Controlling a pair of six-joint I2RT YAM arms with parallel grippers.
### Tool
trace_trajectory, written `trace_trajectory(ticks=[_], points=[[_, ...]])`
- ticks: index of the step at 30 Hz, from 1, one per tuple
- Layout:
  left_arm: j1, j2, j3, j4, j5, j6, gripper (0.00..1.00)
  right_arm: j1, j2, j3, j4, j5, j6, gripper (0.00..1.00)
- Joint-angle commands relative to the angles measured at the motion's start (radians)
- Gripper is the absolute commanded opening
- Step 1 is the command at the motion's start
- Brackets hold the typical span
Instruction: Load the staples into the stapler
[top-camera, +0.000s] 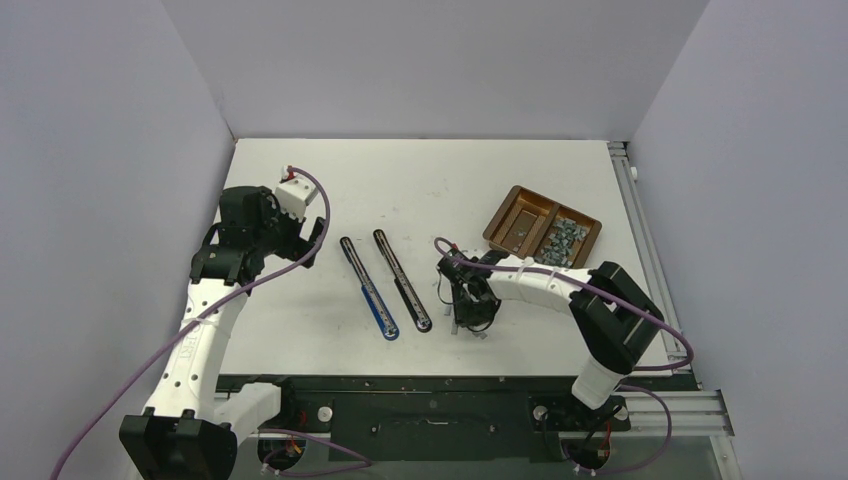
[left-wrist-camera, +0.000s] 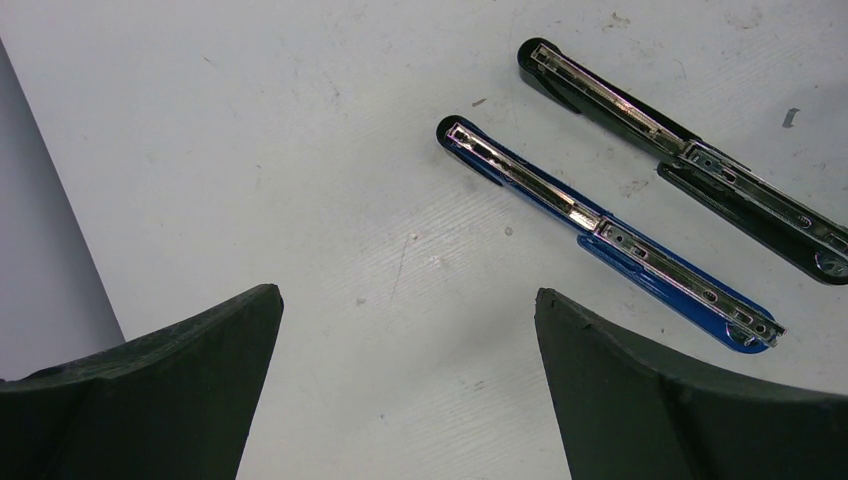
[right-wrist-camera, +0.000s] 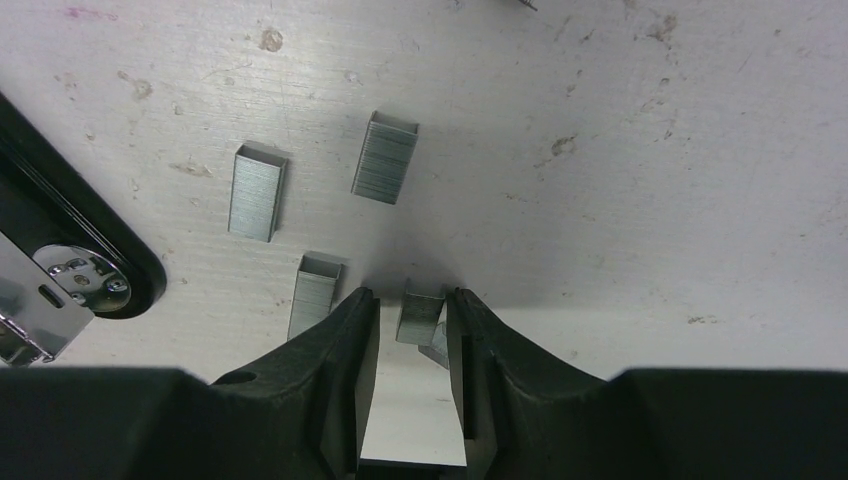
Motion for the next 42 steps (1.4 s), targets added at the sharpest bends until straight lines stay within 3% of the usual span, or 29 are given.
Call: trace_trajectory(ticks=[1,23,32,42], points=[[0.009,-0.019,0.012,0.041,0.01,0.015,0.96,-0.016,0.031,-0.003,-0.04,-0.022,-0.017,0.3],[0.016,-0.021,0.009,0.048,0.016,0.045,0.96,-0.058,0.057,0.011,-0.038,-0.071,-0.059,0.17],[0.016,-0.019,0.015,0.046,0.018,0.045,0.96,-0.057,0.051,0.057,-0.038,-0.042,-0.076,0.1],[0.02,0.033,0.039,0.01,0.011,0.004,0.96,-0.037,-0.038,0.089,-0.036,0.026,-0.096,0.09]])
